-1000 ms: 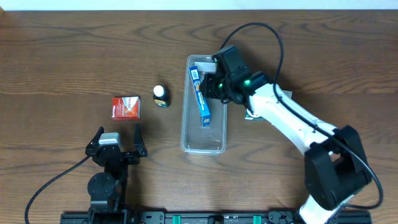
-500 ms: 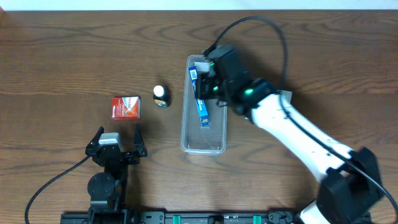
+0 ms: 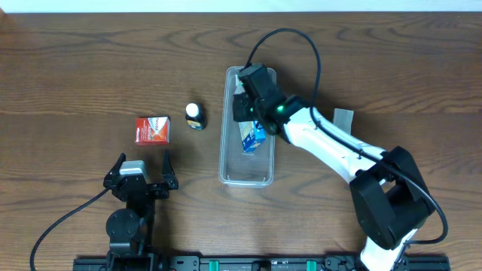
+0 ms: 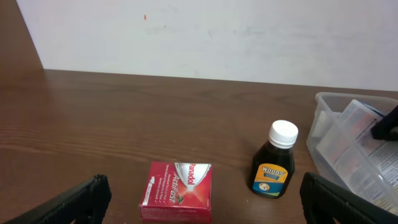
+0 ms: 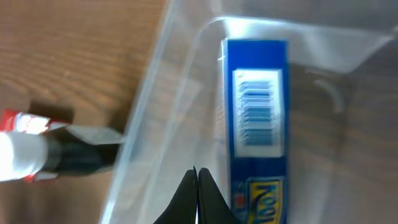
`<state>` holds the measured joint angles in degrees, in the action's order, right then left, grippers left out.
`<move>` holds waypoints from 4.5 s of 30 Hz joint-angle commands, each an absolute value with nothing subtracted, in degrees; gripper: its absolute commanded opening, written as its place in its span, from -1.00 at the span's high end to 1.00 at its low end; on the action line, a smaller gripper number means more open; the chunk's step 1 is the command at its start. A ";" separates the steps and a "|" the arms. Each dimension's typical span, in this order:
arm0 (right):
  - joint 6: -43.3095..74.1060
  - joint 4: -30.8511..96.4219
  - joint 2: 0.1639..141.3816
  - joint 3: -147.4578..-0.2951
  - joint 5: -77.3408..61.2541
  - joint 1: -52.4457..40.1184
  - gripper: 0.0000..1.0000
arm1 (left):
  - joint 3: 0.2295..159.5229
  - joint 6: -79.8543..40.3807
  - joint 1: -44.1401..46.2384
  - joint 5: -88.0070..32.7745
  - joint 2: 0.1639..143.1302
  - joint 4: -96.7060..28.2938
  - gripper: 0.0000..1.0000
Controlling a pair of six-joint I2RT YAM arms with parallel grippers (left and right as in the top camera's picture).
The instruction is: Pack container
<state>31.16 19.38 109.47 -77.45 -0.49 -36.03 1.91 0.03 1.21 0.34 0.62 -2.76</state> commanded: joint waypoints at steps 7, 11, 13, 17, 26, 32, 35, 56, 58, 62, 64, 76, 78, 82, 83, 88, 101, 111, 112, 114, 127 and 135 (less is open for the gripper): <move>29.91 24.23 109.06 -77.58 4.36 -32.62 0.97 | 0.23 0.40 0.93 0.62 0.38 -4.03 -0.96; 29.65 24.27 107.92 -77.58 3.99 -32.86 0.97 | 0.23 0.40 0.93 0.62 0.40 -4.03 -0.96; 27.90 24.21 106.80 -77.58 1.74 -33.41 0.97 | 0.23 0.40 0.93 0.62 0.38 -4.03 -0.96; 21.39 24.12 105.21 -77.58 -7.46 -35.07 0.97 | 0.23 0.40 0.93 0.62 0.38 -4.03 -0.96; 13.30 28.27 105.14 -77.56 -10.13 -40.97 0.97 | 0.23 0.40 0.93 0.62 0.38 -4.03 -0.96; 10.22 33.32 105.19 -76.38 -7.25 -42.57 0.98 | 0.23 0.40 0.93 0.62 0.40 -4.03 -0.96; 10.22 33.85 105.23 -74.89 -6.24 -42.13 0.97 | 0.23 0.40 0.93 0.62 0.40 -4.03 -0.96; 7.62 23.70 105.32 -65.87 -6.66 -41.91 0.97 | 0.23 0.40 0.93 0.62 0.38 -4.03 -0.96; 7.62 23.35 105.62 -65.87 -6.66 -41.91 0.97 | 0.23 0.40 0.93 0.62 0.40 -4.03 -0.96; 8.21 22.76 106.69 -65.89 -6.15 -41.50 0.95 | 0.23 0.40 0.93 0.62 0.38 -4.03 -0.96; 10.48 22.48 106.89 -65.89 -4.73 -40.82 0.94 | 0.23 0.40 0.93 0.62 0.38 -4.03 -0.96; 2.81 22.76 106.87 -65.89 -18.33 -38.85 0.97 | 0.23 0.40 0.93 0.62 0.38 -4.03 -0.96; 2.52 23.44 106.87 -65.89 -18.72 -39.57 0.97 | 0.23 0.40 0.93 0.62 0.38 -4.03 -0.96; 1.10 23.79 106.87 -65.89 -18.00 -40.88 0.97 | 0.23 0.40 0.93 0.62 0.38 -4.03 -0.96; 1.17 23.79 106.87 -65.89 -17.76 -40.97 0.98 | 0.23 0.40 0.93 0.62 0.38 -4.03 -0.96; 1.19 25.10 106.87 -65.89 -17.58 -40.95 0.98 | 0.23 0.40 0.93 0.62 0.40 -4.05 -0.96; -0.91 26.26 103.09 -68.34 -16.51 -41.12 0.97 | 0.23 0.40 0.93 0.62 0.40 -4.03 -0.96; 2.22 26.81 100.68 -68.36 -10.61 -46.26 0.97 | 0.23 0.40 0.93 0.62 0.38 -4.03 -0.96; 3.20 26.65 100.73 -68.36 -8.93 -47.07 0.97 | 0.23 0.40 0.93 0.62 0.40 -4.03 -0.96; 5.26 26.37 100.90 -68.36 -4.75 -48.45 0.95 | 0.23 0.40 0.93 0.62 0.38 -4.03 -0.96; 3.25 23.83 108.03 -68.36 -5.93 -48.66 0.97 | 0.23 0.40 0.93 0.62 0.40 -4.03 -0.96; 2.74 23.31 108.77 -68.36 -5.74 -48.23 0.98 | 0.23 0.40 0.93 0.62 0.40 -4.03 -0.96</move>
<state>3.62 23.49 108.60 -67.44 -5.52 -48.75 1.91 0.03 1.21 0.36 0.62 -2.76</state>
